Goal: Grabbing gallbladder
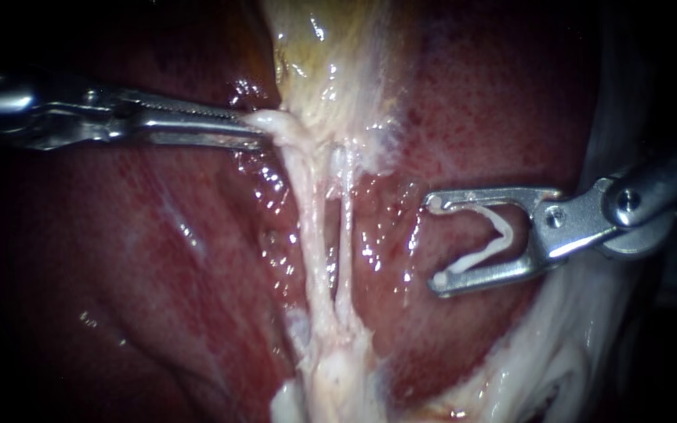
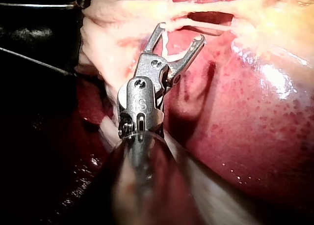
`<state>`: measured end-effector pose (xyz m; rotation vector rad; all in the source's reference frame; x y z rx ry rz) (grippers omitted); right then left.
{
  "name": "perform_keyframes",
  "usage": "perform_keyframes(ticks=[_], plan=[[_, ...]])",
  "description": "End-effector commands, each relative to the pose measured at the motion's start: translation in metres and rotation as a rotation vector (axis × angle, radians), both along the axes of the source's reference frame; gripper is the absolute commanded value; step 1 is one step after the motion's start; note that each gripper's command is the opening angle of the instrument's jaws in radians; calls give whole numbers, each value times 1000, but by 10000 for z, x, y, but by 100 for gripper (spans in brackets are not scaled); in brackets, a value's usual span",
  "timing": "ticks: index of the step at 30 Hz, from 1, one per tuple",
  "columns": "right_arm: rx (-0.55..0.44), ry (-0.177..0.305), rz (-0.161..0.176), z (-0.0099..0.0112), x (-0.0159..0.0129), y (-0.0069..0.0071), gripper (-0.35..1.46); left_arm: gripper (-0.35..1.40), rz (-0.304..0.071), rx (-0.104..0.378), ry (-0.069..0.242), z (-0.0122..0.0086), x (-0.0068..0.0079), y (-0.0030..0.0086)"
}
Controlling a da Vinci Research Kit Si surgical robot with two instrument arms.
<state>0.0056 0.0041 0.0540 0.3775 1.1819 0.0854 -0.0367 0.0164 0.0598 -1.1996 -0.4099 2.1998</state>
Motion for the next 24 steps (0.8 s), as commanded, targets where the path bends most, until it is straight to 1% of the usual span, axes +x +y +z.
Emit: perform_keyframes(ticks=[1,3,6,8,10,12,17,24], plan=[[0,0,0,0,0,0,50,-35,-2,10,-3,-5,1,0],[0,0,0,0,0,0,50,-35,-2,17,-5,-20,4,3],[0,0,0,0,0,0,50,-35,-10,26,-4,-43,11,15],[0,0,0,0,0,0,50,-35,-22,31,2,-57,19,26],[0,0,0,0,0,0,50,-35,-33,34,2,-65,26,34],[0,0,0,0,0,0,50,-35,-43,37,4,-68,31,38],[0,0,0,0,0,0,50,-35,-65,35,20,-66,34,37],[0,0,0,0,0,0,50,-35,-72,37,23,-65,32,35]])
